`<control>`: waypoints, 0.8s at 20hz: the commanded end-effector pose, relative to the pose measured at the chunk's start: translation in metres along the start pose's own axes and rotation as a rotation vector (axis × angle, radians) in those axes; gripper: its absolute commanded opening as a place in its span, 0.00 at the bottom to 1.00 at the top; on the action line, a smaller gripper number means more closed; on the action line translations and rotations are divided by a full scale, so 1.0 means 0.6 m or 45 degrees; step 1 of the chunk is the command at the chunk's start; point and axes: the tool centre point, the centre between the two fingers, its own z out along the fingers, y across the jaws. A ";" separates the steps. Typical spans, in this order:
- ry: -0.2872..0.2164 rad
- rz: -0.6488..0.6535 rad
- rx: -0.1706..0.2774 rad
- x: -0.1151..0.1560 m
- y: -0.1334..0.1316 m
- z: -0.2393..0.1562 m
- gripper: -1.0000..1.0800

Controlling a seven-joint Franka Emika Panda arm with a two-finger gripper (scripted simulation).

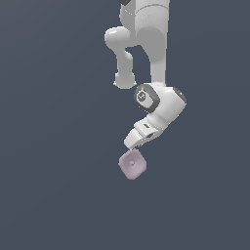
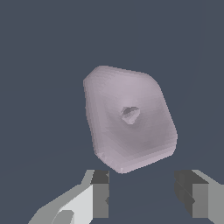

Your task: Pick up the object and move it to a goal position.

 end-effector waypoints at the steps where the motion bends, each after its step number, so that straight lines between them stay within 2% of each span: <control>1: 0.013 -0.069 -0.057 0.007 -0.006 0.003 0.62; 10: 0.063 -0.316 -0.246 0.034 -0.032 0.010 0.62; 16: 0.090 -0.439 -0.332 0.046 -0.047 0.012 0.62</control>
